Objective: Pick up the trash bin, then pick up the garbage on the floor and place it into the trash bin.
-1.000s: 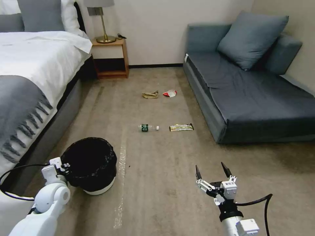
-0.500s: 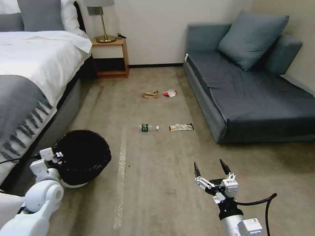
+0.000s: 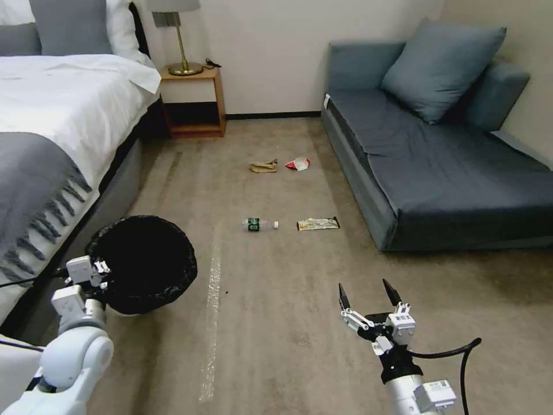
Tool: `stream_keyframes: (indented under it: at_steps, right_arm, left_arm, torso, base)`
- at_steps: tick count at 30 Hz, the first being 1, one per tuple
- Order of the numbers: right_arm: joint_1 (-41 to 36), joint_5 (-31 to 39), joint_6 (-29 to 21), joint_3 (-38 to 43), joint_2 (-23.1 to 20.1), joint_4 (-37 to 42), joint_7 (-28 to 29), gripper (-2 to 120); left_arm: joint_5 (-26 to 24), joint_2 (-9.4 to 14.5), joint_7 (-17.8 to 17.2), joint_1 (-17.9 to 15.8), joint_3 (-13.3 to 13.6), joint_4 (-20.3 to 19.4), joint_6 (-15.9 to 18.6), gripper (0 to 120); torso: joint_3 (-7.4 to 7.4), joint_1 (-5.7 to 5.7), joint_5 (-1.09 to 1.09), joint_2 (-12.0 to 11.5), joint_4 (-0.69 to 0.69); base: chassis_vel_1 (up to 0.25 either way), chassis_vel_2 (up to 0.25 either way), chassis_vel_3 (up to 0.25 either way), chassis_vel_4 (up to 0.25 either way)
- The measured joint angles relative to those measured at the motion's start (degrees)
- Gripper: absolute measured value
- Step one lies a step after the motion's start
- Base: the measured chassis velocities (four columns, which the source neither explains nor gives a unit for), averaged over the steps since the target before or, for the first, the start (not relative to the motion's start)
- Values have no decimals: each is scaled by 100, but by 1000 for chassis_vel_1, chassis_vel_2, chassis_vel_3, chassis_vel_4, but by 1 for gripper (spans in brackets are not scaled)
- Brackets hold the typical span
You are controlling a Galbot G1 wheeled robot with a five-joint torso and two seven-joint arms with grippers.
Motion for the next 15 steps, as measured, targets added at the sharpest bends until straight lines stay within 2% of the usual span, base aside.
stream_keyframes:
  at_steps: [7,15]
  right_arm:
    - [107,52,-7,17,0,-112,-10,100]
    - [195,55,-1,4,0,-247,-34,100]
  left_arm:
    - [356,-147,-27,62,-36,4,-135,7]
    - [428,-227,-42,106,-60,45,-218,7]
  torso:
    - [0,0,0,0,-1]
    - [0,0,0,0,-1]
  base:
    - [0,0,0,0]
    - [0,0,0,0]
